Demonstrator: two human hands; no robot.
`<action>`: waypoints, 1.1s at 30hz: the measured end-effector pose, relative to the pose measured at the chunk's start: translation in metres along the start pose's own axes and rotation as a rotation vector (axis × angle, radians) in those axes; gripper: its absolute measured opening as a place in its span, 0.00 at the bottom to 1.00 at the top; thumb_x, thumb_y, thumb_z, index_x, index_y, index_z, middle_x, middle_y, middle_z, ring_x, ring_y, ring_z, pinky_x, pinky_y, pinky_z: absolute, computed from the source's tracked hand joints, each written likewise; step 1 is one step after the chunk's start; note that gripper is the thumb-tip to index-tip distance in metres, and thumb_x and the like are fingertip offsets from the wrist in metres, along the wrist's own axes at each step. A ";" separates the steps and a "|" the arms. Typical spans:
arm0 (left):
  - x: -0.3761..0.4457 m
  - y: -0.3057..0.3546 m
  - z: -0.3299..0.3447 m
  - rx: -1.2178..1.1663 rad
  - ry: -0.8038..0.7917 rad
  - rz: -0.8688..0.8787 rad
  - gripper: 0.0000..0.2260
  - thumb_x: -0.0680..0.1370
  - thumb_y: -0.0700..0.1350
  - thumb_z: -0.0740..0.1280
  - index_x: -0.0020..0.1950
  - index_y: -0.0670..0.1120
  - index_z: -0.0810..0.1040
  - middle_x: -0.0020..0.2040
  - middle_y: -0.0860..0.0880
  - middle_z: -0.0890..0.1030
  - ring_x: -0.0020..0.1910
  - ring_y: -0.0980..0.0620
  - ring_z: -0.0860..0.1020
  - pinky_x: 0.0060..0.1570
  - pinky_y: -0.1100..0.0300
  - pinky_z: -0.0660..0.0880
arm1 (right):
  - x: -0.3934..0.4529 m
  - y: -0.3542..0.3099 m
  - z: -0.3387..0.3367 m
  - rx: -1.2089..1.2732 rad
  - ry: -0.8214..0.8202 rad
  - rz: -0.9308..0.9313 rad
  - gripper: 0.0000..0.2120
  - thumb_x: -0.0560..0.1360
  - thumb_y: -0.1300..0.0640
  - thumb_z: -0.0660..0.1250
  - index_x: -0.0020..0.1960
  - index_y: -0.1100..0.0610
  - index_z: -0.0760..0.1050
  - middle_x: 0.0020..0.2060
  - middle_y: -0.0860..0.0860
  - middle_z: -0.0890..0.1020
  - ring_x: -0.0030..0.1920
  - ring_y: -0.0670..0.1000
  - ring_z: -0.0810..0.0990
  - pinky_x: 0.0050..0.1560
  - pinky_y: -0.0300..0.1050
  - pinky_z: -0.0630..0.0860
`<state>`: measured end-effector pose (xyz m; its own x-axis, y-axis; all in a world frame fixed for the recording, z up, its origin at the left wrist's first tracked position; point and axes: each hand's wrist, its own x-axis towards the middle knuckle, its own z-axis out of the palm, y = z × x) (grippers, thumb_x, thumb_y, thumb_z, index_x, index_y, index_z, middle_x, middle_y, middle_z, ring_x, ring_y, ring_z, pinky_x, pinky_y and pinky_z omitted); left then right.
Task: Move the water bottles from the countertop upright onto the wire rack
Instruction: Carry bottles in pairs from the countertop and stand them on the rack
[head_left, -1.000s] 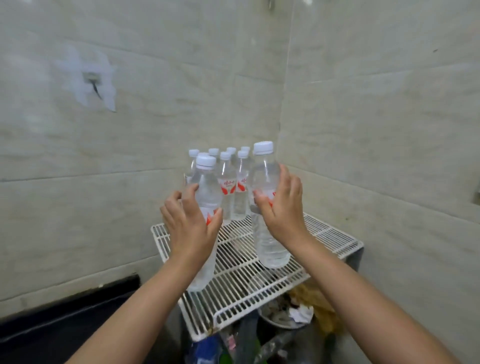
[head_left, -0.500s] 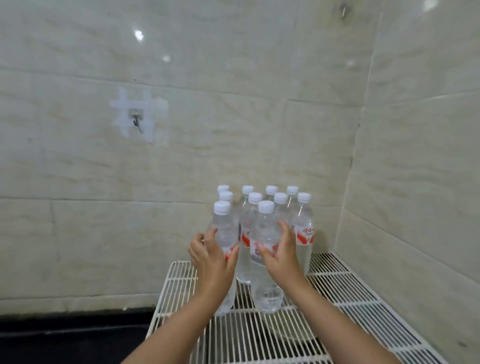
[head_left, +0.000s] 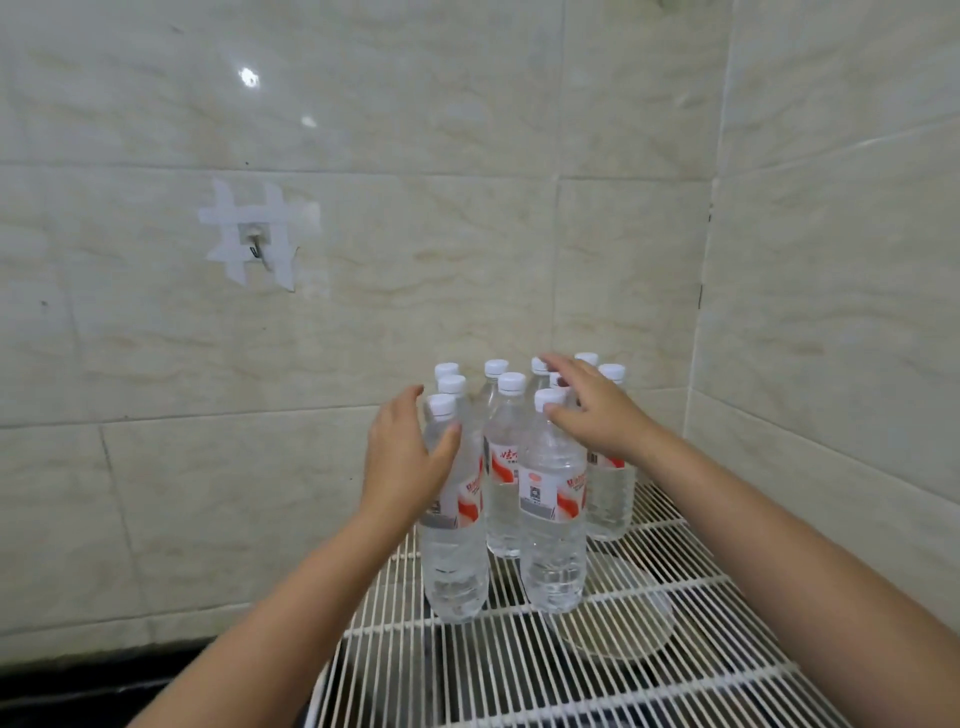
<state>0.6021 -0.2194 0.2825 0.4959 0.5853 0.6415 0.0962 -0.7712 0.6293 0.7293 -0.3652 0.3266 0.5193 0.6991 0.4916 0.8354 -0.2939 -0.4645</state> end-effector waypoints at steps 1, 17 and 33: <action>0.009 0.003 -0.003 0.019 -0.035 0.008 0.25 0.74 0.48 0.66 0.68 0.43 0.64 0.65 0.42 0.72 0.63 0.44 0.71 0.59 0.51 0.69 | 0.005 -0.002 -0.004 -0.065 -0.084 -0.021 0.23 0.76 0.62 0.58 0.70 0.54 0.61 0.70 0.54 0.65 0.69 0.52 0.64 0.66 0.43 0.60; 0.039 0.006 -0.015 0.141 -0.268 0.087 0.15 0.71 0.46 0.71 0.55 0.45 0.76 0.51 0.45 0.81 0.43 0.49 0.76 0.41 0.61 0.69 | 0.007 -0.010 -0.011 -0.365 -0.294 -0.054 0.17 0.77 0.57 0.56 0.65 0.55 0.69 0.54 0.58 0.77 0.54 0.57 0.74 0.47 0.46 0.67; 0.008 0.020 -0.023 0.104 -0.415 0.198 0.19 0.75 0.37 0.62 0.66 0.42 0.67 0.66 0.44 0.71 0.62 0.50 0.68 0.57 0.63 0.62 | -0.012 -0.022 -0.037 -0.371 -0.436 0.019 0.20 0.73 0.56 0.63 0.65 0.53 0.69 0.60 0.51 0.75 0.56 0.53 0.75 0.52 0.44 0.73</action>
<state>0.5882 -0.2240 0.3102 0.8148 0.2911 0.5014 0.0405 -0.8912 0.4517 0.7115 -0.3913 0.3581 0.4785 0.8725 0.0993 0.8746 -0.4635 -0.1419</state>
